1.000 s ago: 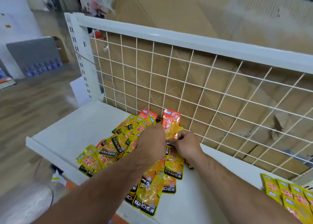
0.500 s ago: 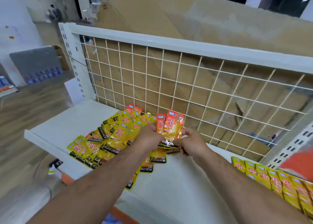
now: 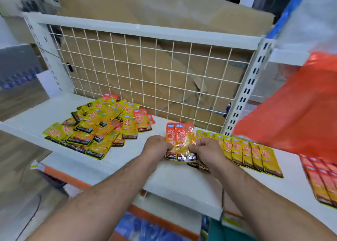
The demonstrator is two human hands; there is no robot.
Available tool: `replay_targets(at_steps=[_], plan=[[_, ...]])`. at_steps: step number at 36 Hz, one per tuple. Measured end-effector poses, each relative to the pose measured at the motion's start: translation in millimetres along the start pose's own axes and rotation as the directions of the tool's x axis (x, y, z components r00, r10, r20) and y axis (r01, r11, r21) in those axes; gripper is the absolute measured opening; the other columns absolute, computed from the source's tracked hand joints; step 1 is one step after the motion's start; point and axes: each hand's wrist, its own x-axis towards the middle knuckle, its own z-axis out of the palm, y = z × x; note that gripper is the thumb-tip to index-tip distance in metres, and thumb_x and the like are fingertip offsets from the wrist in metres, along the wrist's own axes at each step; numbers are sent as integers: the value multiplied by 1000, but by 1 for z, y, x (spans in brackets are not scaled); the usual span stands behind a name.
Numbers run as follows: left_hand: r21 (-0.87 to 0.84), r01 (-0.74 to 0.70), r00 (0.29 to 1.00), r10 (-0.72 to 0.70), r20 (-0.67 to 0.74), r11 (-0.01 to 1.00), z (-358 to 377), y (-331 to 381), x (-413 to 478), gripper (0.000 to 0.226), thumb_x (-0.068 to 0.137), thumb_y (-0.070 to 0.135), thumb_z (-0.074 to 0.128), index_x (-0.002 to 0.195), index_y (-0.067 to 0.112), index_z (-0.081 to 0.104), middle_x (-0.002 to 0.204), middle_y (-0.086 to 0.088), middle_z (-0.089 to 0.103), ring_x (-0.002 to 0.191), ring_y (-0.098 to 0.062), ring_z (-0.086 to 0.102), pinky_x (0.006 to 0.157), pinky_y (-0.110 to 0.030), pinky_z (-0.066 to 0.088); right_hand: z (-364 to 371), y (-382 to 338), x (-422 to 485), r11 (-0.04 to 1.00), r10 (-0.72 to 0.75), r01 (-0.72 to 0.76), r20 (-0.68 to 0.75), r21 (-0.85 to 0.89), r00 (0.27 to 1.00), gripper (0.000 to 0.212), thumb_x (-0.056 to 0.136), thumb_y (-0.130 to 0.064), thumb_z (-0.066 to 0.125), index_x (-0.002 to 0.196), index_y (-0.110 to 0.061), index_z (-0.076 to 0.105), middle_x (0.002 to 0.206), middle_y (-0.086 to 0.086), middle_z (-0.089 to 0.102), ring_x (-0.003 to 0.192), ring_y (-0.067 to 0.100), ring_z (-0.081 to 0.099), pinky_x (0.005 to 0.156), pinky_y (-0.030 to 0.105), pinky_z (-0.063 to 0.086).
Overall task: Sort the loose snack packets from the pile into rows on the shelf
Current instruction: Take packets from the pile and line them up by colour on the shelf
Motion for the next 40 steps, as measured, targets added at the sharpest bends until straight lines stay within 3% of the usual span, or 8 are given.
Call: replay_targets(at_steps=[4,10,17,23,28,35,40], plan=[[40,-4,999,2,39,999,24,1,-20,23,79,-4,62,61,10,54,56,-7,50,36,-13,45,35,-16,26,-28,15,-22,1000,17,-16,-48,5,999,39,83,-13,75,59,-17,45,45,3,39,38,17,33,40,20,24],[109,-43,989,27,148,993,57,-2,-39,23,76,-5,62,63,12,52,63,-9,51,57,-24,50,51,-30,32,-62,35,-61,993,99,-88,-135,85,986,38,86,-13,72,61,-18,45,40,-6,39,35,13,29,39,19,20],[145,-117,959,74,274,982,89,-10,-67,37,66,-7,65,49,16,44,45,5,44,54,-21,46,56,-34,38,-92,58,-118,976,191,-148,-294,161,937,26,88,-12,71,68,-13,53,51,1,46,39,12,33,39,19,25],[163,-153,912,76,404,975,114,-23,-95,18,75,-6,65,70,7,54,64,-9,50,50,-20,45,54,-32,35,-112,79,-164,949,266,-171,-385,264,884,28,90,-9,67,66,-11,53,55,8,43,35,13,32,36,18,27],[185,-163,875,55,481,969,138,-28,-112,23,77,-6,66,63,8,54,56,-8,52,47,-22,49,59,-36,46,-130,99,-190,938,308,-195,-434,285,847,25,89,-10,68,68,-11,55,51,5,45,37,14,31,40,19,23],[153,-112,845,13,534,982,182,-25,-131,25,83,-4,64,67,12,57,61,-6,59,50,-19,52,56,-29,46,-173,110,-208,939,305,-175,-482,296,821,26,91,-11,67,68,-10,55,53,6,46,43,17,31,41,23,23],[167,-118,847,11,532,979,227,-17,-146,22,83,-3,66,68,11,57,59,-8,57,48,-21,50,62,-35,50,-216,125,-210,936,312,-173,-492,308,812,24,91,-12,67,69,-10,57,49,2,51,38,14,35,42,23,24]])
